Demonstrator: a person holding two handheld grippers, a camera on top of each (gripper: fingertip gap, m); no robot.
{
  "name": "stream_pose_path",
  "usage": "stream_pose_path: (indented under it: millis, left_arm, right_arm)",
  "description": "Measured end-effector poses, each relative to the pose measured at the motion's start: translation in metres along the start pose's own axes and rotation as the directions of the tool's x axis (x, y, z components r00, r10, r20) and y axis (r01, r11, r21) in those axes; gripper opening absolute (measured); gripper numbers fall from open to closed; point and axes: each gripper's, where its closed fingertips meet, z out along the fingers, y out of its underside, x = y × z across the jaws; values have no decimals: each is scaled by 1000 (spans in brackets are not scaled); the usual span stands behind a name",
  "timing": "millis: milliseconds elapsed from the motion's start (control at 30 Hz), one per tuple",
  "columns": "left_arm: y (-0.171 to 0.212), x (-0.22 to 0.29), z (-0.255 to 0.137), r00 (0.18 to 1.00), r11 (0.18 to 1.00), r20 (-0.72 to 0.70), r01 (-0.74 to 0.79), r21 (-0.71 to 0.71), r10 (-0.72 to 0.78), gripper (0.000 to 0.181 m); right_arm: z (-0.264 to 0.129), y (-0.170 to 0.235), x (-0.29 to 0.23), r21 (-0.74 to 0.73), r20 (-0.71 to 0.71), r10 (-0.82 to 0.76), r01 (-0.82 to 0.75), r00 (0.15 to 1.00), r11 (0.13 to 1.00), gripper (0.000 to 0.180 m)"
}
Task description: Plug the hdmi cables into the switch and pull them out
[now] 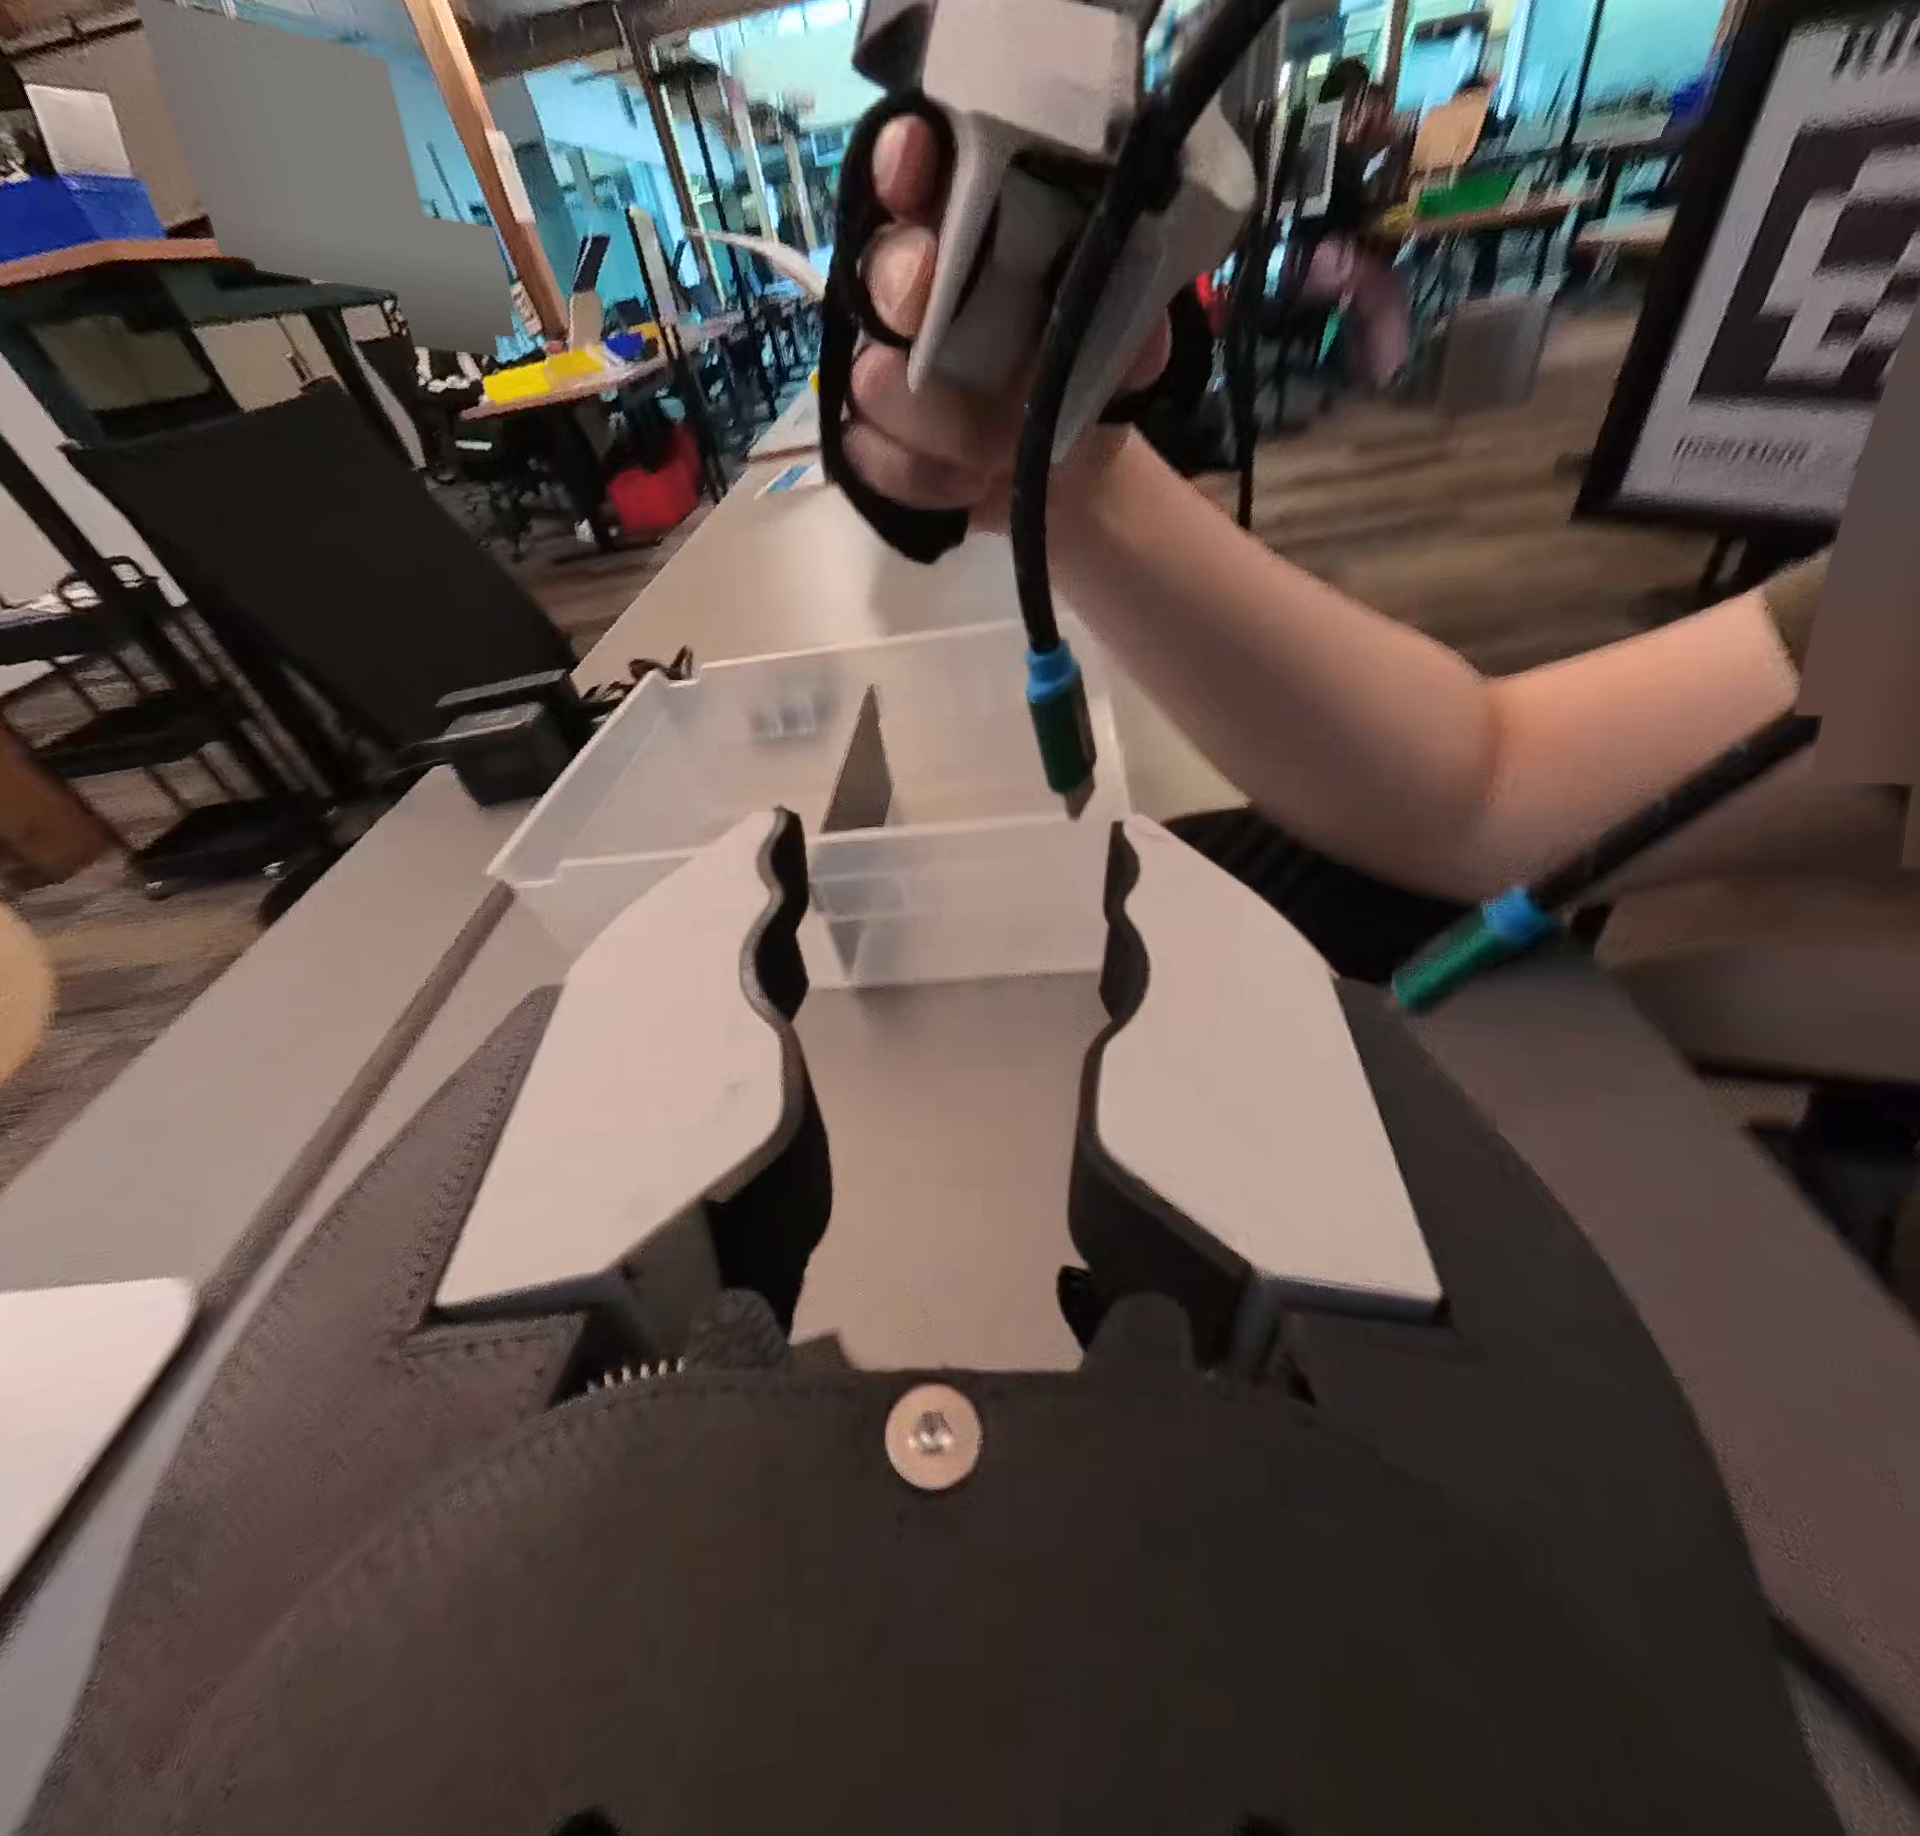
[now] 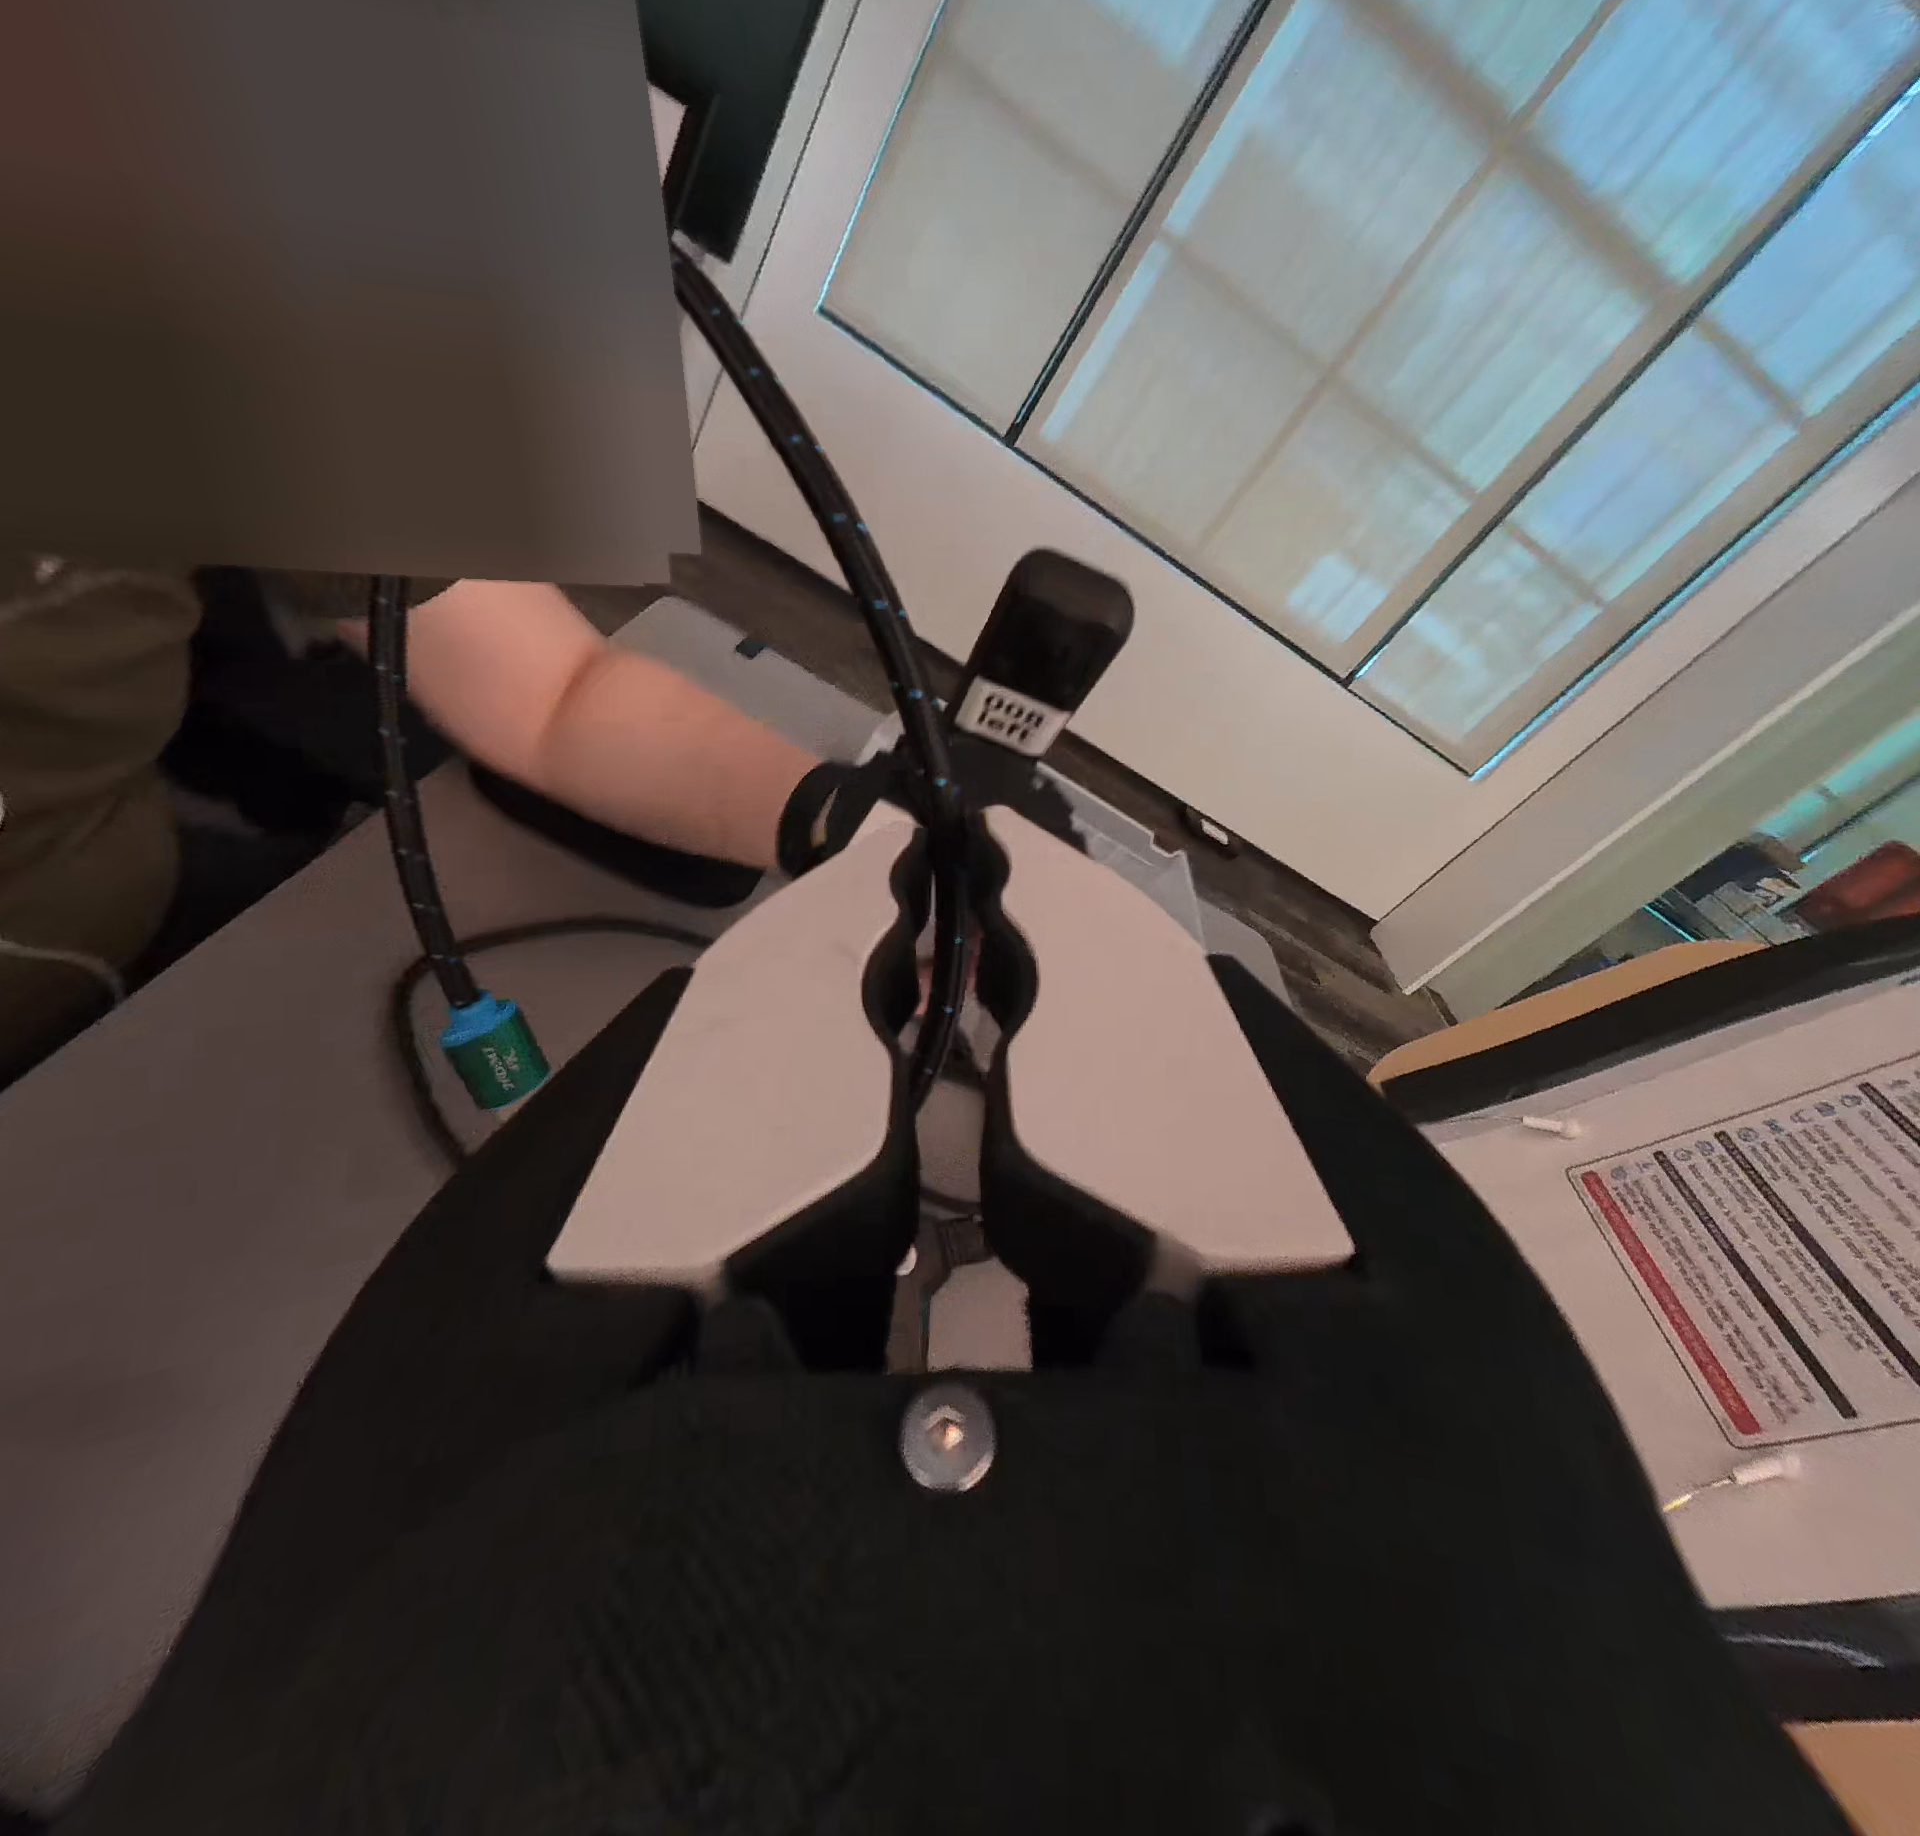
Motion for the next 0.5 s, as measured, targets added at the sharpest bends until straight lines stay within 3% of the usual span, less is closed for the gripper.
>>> stream_pose_path:
  millis: [67, 133, 233, 500]
  left_arm:
    - [-6, -1, 9, 995, 992, -5, 100, 74, -100, 53]
    - [-13, 8, 13, 976, 970, -108, 203, 135, -189, 48]
    - [-14, 11, 16, 936, 935, -189, 325, 139, -297, 33]
    - [0, 19, 27, 943, 955, -196, 287, 76, -268, 39]
  right_arm:
    - [5, -1, 9, 8, -51, 8, -8, 999, 1000, 8]
    - [12, -1, 11, 21, -60, 20, -18, 998, 1000, 8]
    - [23, -1, 12, 41, -61, 19, -17, 998, 999, 8]
    - [40, -5, 7, 85, -41, -7, 10, 999, 996, 8]
